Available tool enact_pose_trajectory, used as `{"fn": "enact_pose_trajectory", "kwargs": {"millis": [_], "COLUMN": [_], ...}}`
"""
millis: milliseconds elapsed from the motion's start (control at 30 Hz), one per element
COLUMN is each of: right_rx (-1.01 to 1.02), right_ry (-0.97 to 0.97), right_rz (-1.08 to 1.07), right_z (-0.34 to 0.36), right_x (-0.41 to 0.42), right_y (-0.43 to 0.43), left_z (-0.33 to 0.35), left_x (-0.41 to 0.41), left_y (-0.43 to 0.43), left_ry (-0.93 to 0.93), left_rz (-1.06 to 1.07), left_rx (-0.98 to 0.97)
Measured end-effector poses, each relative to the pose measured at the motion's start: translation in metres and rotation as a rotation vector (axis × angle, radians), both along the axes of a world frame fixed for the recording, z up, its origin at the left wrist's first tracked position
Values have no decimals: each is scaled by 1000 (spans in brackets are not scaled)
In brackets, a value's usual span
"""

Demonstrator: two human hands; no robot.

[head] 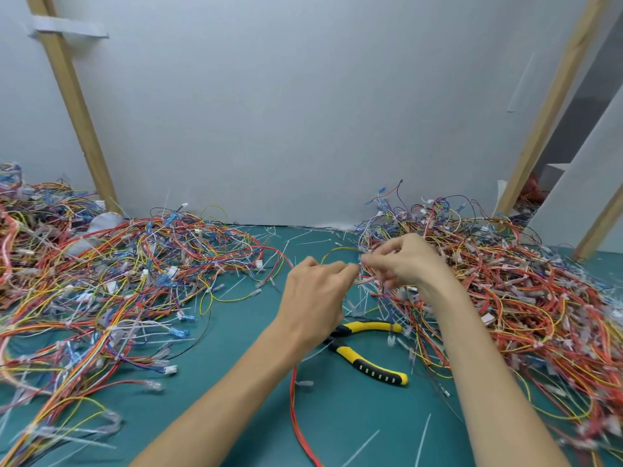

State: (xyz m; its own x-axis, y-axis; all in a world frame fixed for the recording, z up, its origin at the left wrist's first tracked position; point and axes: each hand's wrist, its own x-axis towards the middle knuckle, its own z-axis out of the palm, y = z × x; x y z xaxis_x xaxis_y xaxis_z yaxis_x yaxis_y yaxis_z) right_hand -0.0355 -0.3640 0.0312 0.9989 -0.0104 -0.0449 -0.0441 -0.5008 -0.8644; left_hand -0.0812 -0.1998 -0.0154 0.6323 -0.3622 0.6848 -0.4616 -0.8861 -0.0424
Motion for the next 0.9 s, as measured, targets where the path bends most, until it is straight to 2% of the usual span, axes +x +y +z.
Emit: {"fn": "enact_pose_trajectory", "kwargs": {"millis": [200,267,433,533,633,733,833,900], "right_rx": [-246,-241,93,276,420,475,378,278], "right_ry": [241,267,237,156,63,-46,-202,-287], "right_rz": [12,41,94,70,56,37,-1,-44], "right_z": [-10,-10,-9,-9,-10,-10,-13,-18], "right_x": [4,5,5,7,7,10,12,13], "right_y": [-3,-3,-5,-5,0,8,16,23], "left_z": [-1,0,-3,-5,-5,-1,10,19], "left_x": [-4,-5,-8,-12,-6,3,5,8], "left_y": [-4,-7,-16,-21,-20,-8,7,15], "left_ry": [28,68,238,249,323,393,382,376], "left_rz": [111,151,141,117,93,68,30,-31], "left_rx": [74,101,162,154,23,-146,-278,-443]}}
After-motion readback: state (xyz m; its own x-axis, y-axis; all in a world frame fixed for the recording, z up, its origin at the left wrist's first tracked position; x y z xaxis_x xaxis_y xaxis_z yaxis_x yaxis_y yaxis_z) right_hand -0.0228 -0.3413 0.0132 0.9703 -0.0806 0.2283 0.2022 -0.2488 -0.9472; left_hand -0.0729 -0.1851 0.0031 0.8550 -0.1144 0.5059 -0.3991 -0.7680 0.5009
